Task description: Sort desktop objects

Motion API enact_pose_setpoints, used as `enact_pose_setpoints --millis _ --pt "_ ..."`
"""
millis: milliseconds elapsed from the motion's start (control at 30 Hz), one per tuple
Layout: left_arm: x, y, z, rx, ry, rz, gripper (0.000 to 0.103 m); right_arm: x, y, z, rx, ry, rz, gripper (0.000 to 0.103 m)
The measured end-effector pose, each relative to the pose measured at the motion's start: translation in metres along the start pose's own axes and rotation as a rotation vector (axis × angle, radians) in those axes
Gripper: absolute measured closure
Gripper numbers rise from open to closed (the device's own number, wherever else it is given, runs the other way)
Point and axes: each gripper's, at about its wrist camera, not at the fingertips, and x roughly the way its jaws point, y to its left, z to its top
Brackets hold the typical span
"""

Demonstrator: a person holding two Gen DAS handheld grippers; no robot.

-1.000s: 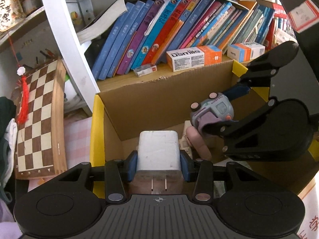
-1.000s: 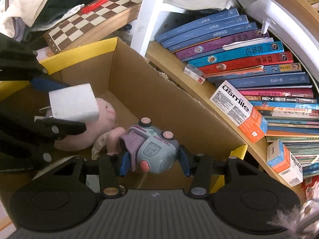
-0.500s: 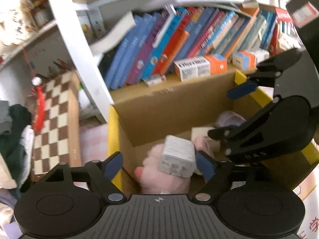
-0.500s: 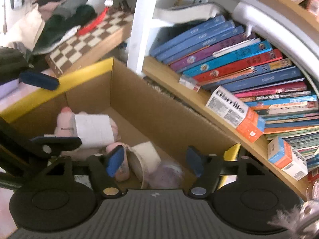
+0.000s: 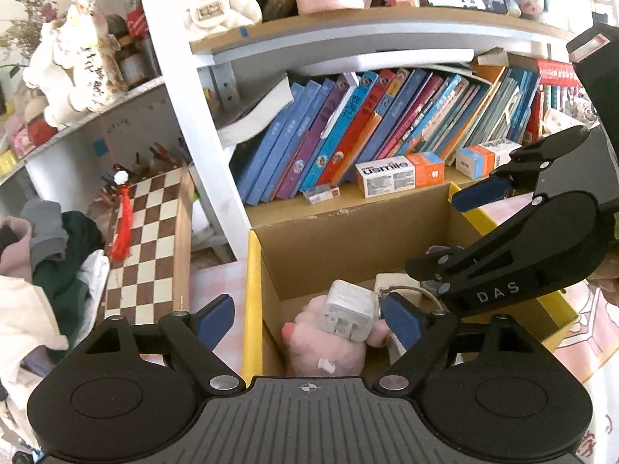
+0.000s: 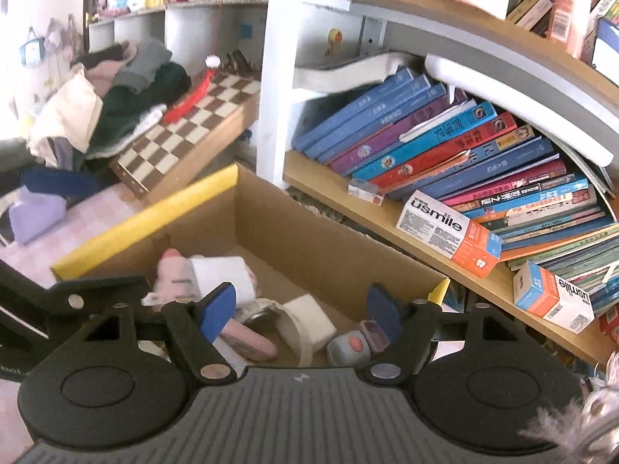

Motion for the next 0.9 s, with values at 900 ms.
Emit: enact_pose_setpoints --millis 900 --pt "-0.134 0.005 -0.087 -0.044 -0.081 0.002 0.003 -0.151 0.091 -0.092 0.254 -0.087 -0.253 0.009"
